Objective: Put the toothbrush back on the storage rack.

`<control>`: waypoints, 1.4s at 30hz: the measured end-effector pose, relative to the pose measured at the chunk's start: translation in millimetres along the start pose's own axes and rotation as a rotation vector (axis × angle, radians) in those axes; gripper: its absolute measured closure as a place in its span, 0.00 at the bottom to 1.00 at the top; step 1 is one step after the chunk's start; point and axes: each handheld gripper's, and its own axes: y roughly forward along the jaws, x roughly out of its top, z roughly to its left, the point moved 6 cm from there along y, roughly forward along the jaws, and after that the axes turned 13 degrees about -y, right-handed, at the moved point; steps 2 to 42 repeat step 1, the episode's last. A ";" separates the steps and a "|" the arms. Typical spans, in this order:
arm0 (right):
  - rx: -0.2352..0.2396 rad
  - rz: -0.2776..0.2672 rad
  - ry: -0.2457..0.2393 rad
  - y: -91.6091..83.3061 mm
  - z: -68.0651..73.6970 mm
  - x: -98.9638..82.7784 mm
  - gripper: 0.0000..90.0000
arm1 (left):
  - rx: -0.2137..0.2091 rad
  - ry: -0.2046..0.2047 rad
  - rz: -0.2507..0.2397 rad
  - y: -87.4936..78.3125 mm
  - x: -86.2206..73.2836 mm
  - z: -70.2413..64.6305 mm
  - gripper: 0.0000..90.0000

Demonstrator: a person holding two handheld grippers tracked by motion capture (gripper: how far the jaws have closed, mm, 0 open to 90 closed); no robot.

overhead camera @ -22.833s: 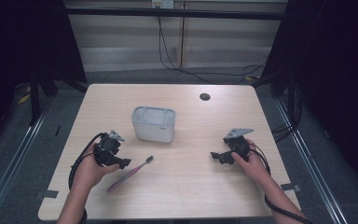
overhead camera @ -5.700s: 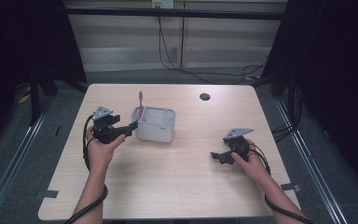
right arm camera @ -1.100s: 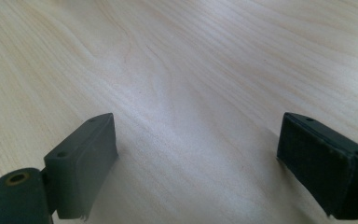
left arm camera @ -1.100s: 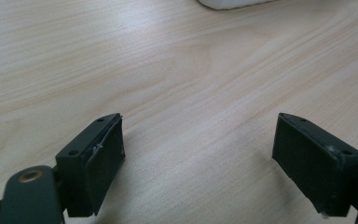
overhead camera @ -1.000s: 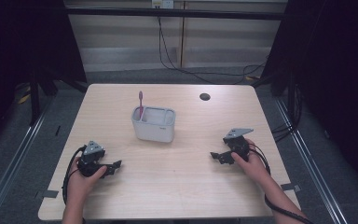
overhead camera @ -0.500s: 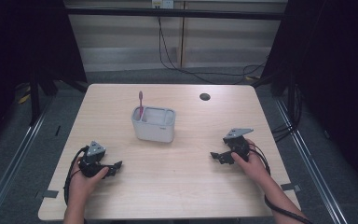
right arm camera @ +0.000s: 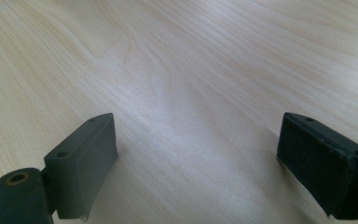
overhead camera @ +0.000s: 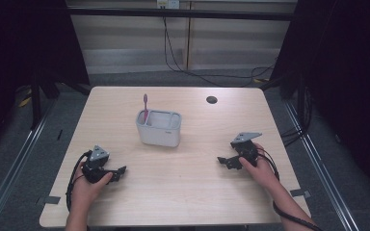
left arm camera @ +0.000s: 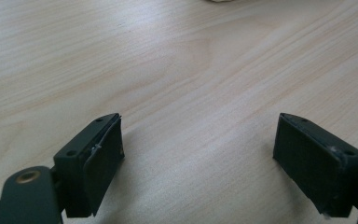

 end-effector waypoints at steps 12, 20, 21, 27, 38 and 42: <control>0.000 0.000 0.000 -0.1 0.0 0.0 0.12 | -0.001 -0.001 -0.001 0.1 0.0 0.0 0.17; 0.000 0.000 0.000 -0.1 0.0 0.0 0.12 | -0.001 -0.001 -0.001 0.1 0.0 0.0 0.17; 0.000 0.000 0.000 -0.1 0.0 0.0 0.12 | -0.001 -0.001 -0.001 0.1 0.0 0.0 0.17; 0.000 0.000 0.000 -0.1 0.0 0.0 0.12 | -0.001 -0.001 -0.001 0.1 0.0 0.0 0.17; 0.000 0.000 0.000 -0.1 0.0 0.0 0.12 | -0.001 -0.001 -0.001 0.1 0.0 0.0 0.17; 0.000 0.000 0.000 -0.1 0.0 0.0 0.12 | -0.001 -0.001 -0.001 0.1 0.0 0.0 0.17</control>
